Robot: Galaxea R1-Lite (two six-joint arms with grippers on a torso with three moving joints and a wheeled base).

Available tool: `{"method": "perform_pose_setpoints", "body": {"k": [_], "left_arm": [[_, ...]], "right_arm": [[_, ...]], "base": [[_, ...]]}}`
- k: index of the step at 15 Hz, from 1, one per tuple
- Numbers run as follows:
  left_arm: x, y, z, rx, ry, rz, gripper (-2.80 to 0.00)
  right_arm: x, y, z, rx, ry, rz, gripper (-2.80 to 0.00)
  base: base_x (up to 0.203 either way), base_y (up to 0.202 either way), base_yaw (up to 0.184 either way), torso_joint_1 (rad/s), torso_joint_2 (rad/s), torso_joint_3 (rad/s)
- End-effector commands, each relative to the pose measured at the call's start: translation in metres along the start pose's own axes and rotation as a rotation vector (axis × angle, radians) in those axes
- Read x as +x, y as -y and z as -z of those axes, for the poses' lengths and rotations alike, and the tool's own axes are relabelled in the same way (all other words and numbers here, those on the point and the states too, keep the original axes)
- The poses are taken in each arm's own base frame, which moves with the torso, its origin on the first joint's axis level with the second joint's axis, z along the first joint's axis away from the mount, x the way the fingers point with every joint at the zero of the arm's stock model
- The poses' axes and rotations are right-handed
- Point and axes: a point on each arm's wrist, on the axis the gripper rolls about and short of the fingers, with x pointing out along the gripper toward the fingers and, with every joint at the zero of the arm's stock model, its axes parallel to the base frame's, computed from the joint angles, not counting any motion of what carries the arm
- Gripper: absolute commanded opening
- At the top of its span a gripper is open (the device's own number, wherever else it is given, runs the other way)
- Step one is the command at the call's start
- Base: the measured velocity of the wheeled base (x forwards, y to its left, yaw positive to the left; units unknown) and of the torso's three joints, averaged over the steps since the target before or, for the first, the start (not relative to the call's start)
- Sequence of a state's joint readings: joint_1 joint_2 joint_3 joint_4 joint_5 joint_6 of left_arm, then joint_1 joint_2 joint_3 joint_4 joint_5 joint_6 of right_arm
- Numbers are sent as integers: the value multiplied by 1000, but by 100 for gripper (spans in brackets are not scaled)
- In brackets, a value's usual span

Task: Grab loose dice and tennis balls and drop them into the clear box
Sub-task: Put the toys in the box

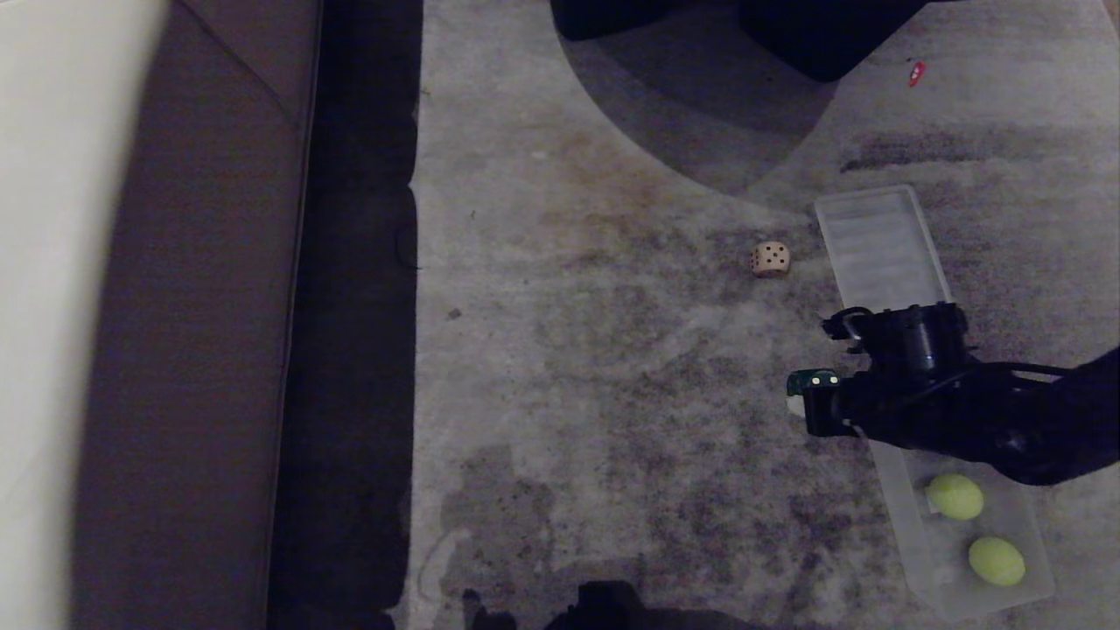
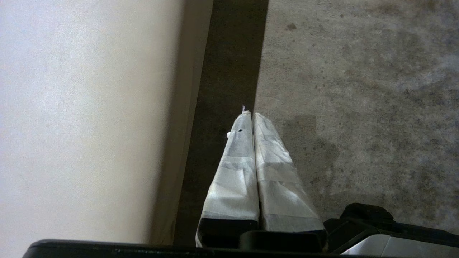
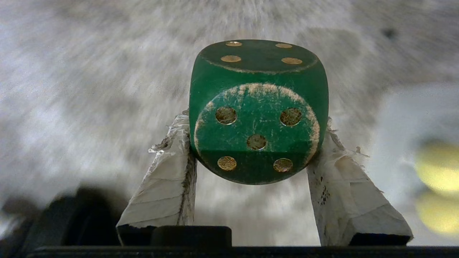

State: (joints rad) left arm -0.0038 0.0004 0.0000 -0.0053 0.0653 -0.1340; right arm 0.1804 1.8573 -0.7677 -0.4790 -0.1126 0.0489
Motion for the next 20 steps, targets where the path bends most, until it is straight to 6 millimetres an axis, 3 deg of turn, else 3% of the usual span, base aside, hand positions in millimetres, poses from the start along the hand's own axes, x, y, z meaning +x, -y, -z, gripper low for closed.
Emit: {"method": "perform_pose_setpoints", "body": {"k": [1,3,5,8,14,20], "left_arm": [[0,0,0,-1,0,0,-280],[0,0,0,-1,1,0,-280],[0,0,0,-1,0,-1,-280],[0,0,0,-1,1,0,-280],[0,0,0,-1,1,-1,-280],[0,0,0,-1,1,0,-280]], "right_arm": [[-93,12,-5,13,109,0,-280],[-147,19,18,13,112,2,-280],[-190,26,55,18,127,8,-280],[-230,37,110,55,123,61,-280],[-270,36,176,91,195,88,-280],[-270,32,213,7,337,10,-280]], "base": [[0,0,0,0,0,0],[0,0,0,0,0,0],[0,0,0,0,0,0],[0,0,0,0,0,0],[0,0,0,0,0,0],[0,0,0,0,0,0]]}}
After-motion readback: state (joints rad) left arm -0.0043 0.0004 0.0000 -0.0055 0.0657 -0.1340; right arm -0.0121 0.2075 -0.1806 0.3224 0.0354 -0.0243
